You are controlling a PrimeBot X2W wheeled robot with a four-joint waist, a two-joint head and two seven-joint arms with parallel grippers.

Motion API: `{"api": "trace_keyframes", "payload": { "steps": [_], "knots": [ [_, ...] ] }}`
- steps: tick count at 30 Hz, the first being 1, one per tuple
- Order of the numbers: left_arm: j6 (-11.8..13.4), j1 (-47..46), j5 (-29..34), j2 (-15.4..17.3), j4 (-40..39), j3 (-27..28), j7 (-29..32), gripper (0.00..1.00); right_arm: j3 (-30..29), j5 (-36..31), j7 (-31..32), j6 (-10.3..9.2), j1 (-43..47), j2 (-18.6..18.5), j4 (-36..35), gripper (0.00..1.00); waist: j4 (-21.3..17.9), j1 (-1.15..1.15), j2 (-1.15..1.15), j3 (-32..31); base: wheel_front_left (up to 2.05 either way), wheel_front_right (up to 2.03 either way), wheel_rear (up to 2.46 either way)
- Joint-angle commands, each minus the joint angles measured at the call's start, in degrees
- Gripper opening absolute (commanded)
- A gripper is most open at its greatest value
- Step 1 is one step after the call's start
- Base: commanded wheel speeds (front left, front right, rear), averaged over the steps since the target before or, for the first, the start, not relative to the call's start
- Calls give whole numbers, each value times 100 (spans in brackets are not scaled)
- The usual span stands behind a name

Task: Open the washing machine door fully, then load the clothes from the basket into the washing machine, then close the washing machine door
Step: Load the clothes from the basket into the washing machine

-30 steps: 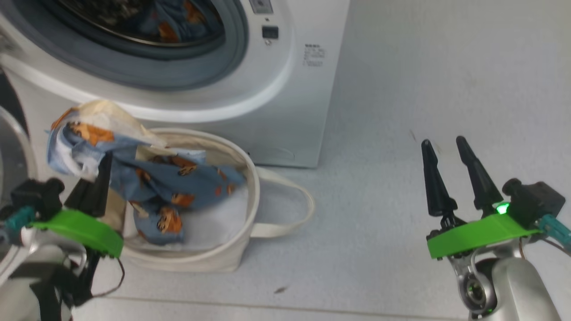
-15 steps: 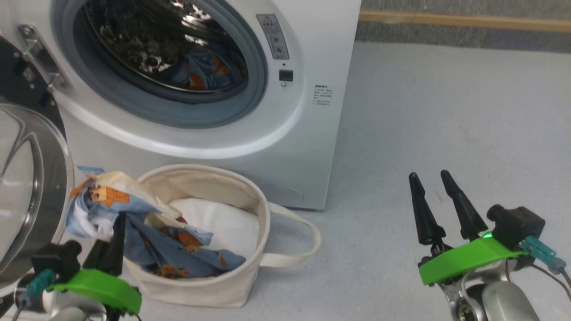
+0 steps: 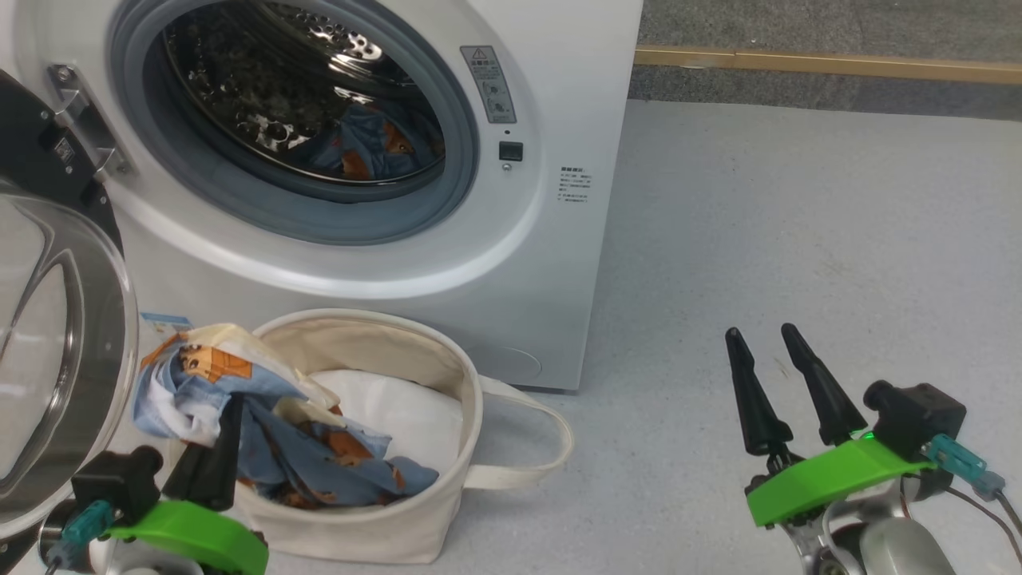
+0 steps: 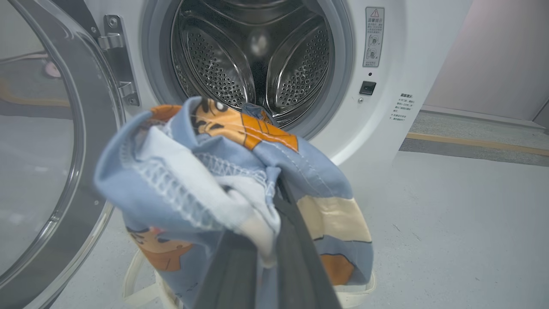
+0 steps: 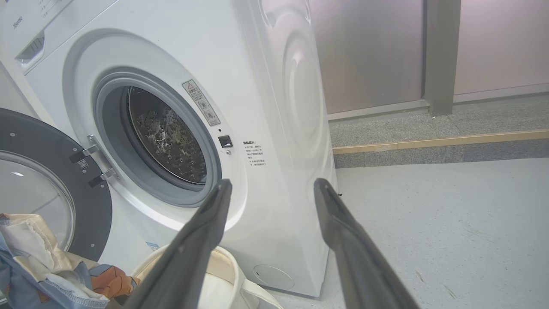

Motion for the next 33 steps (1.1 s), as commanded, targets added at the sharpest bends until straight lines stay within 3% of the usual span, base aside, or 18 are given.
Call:
{"api": "trace_keyframes", "payload": {
  "steps": [1,12,22,33],
  "knots": [
    [55,-199,48,265,-174,237,-14,0,151,47,11,6,-119,-8,-244,100,-17,1,0,11,0,0,0],
    [-69,-400,-8,328,3,250,44,0,125,59,-10,6,-185,-8,-306,100,-152,1,0,218,0,0,0],
    [-649,-1421,-100,277,850,223,248,0,154,47,-75,6,-382,-8,-402,100,-346,1,0,739,0,0,0],
    [-1306,-3197,-194,365,2081,338,368,0,169,14,-239,6,-774,-8,-621,100,-708,1,0,1856,0,0,0]
  ]
}}
